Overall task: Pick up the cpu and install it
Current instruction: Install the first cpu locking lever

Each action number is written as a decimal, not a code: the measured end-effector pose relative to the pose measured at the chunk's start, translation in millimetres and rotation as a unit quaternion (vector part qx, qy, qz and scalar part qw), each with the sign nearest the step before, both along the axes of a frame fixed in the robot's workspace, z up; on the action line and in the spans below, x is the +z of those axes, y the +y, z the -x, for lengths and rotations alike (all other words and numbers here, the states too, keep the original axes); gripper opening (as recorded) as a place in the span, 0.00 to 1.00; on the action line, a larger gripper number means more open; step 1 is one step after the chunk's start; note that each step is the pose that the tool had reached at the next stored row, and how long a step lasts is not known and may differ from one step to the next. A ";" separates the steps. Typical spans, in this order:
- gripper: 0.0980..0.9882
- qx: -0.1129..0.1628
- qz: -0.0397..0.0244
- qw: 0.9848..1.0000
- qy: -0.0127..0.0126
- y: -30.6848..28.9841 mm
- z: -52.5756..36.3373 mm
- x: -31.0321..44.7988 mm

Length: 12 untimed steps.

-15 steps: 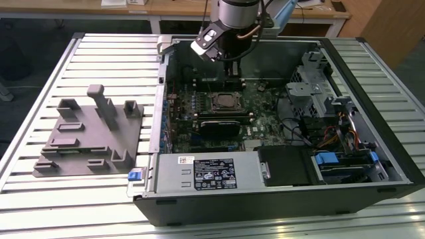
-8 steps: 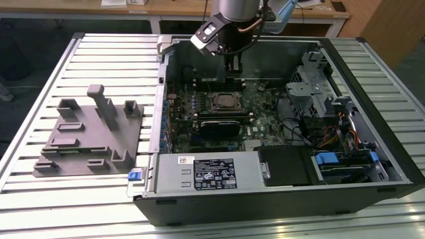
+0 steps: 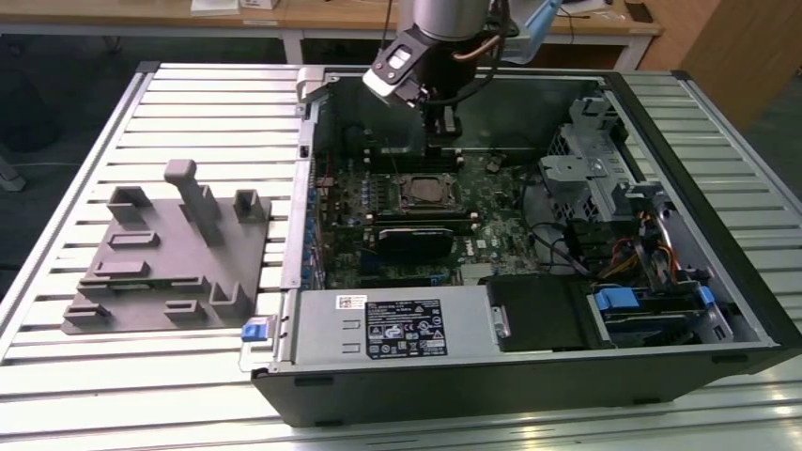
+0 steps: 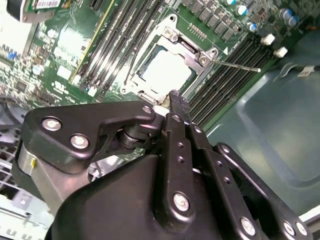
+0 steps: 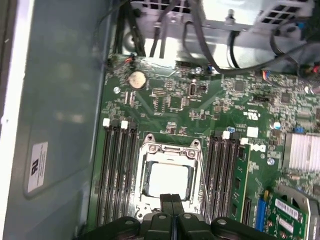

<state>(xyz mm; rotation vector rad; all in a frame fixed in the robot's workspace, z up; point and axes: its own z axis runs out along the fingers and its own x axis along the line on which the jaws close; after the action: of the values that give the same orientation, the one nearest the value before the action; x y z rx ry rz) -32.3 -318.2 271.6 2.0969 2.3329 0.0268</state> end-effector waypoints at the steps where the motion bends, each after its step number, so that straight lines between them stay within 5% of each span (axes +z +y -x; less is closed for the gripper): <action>1: 0.01 0.008 0.000 1.000 0.000 0.0 0.0 0.0; 6: 0.01 0.048 0.000 0.999 0.000 0.0 0.0 0.0; 12: 0.01 0.092 0.000 0.996 0.000 0.0 0.0 0.0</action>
<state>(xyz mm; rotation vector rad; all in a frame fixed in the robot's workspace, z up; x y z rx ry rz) -32.3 -318.2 271.6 1.8731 2.5181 0.0272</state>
